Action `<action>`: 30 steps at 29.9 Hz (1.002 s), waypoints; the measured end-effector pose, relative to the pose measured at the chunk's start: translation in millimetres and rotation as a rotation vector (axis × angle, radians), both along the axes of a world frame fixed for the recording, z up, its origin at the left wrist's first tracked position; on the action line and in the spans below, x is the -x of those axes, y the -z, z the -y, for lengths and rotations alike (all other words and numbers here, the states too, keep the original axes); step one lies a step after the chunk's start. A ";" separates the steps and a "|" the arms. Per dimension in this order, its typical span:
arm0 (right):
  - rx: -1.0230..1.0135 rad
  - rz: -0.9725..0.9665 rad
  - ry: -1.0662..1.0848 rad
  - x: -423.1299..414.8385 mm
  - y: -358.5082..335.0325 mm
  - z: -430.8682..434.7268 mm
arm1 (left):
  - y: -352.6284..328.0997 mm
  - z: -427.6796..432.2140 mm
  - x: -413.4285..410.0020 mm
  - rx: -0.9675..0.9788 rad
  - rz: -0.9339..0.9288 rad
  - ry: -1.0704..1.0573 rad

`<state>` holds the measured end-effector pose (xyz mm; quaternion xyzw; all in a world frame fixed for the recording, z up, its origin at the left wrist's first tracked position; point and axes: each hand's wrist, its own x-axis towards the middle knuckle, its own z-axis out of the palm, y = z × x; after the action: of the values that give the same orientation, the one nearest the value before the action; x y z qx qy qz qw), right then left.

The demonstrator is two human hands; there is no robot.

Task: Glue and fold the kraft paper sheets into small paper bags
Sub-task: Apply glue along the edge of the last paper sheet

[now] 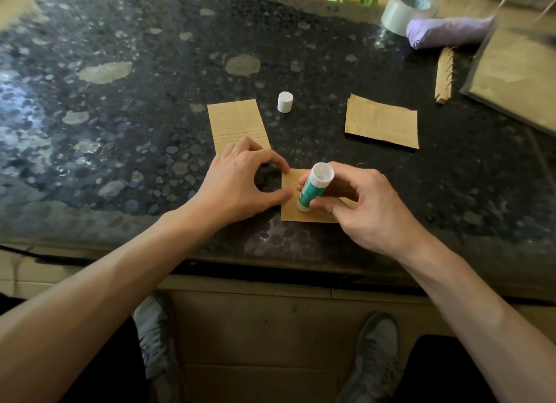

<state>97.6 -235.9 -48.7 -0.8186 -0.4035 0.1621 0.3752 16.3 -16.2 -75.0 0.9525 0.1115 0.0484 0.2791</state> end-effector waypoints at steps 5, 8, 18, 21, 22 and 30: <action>0.037 -0.012 -0.055 1.0 -3.1 0.9 | 0.3 -0.1 0.7 0.001 0.007 -0.001; 0.020 -0.021 -0.069 2.6 -4.8 2.9 | 0.5 -0.5 0.3 -0.002 0.001 0.001; 0.036 -0.121 -0.081 0.4 -11.2 11.9 | -0.3 -0.9 0.6 0.014 0.000 0.004; -0.063 -0.065 0.087 0.4 -7.7 14.1 | -0.7 -1.0 0.3 0.017 -0.004 0.006; -0.084 -0.019 0.144 -0.2 -5.5 13.4 | -0.5 -1.1 0.1 0.017 -0.004 0.006; -0.065 0.111 0.229 2.1 7.7 0.7 | 0.6 -1.5 0.0 0.024 -0.002 0.009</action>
<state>95.5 -236.7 -56.3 -0.8545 -0.3324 0.0594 0.3947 16.2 -14.6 -75.6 0.9496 0.1082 0.0446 0.2908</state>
